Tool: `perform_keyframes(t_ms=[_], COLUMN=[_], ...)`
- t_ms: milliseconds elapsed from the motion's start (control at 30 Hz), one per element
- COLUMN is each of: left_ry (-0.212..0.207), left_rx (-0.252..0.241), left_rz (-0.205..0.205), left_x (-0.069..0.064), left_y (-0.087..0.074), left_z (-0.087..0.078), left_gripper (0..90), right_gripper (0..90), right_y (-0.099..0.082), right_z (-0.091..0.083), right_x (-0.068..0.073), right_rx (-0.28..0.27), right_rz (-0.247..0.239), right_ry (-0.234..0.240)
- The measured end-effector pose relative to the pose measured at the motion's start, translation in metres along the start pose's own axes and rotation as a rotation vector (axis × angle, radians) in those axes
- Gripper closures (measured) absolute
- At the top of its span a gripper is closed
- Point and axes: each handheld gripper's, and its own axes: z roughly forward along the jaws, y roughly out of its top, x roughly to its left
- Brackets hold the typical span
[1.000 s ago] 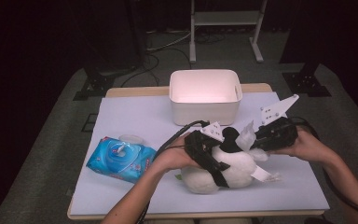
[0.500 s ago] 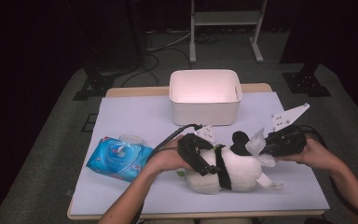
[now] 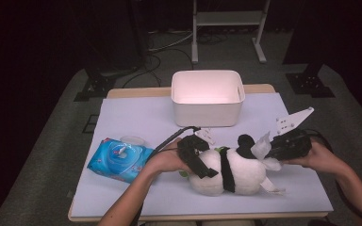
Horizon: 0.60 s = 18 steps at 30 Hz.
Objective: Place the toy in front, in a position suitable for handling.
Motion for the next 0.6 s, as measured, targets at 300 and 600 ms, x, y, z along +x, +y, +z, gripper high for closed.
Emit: perform_keyframes(t_ms=[300, 600], left_ry=[0.002, 0.158], left_rx=[-0.01, 0.022], left_rz=[0.018, 0.093], left_x=[0.0, 0.001], left_y=[-0.001, 0.006], left_z=[-0.001, -0.02], left_gripper=[30.1, 33.3], right_gripper=[80.1, 80.1], right_y=[-0.001, 0.008], right_z=[0.002, 0.006], right_x=[-0.002, -0.009], right_rx=[0.012, 0.01], right_rz=[0.0, 0.004], right_ry=[-0.012, -0.029])
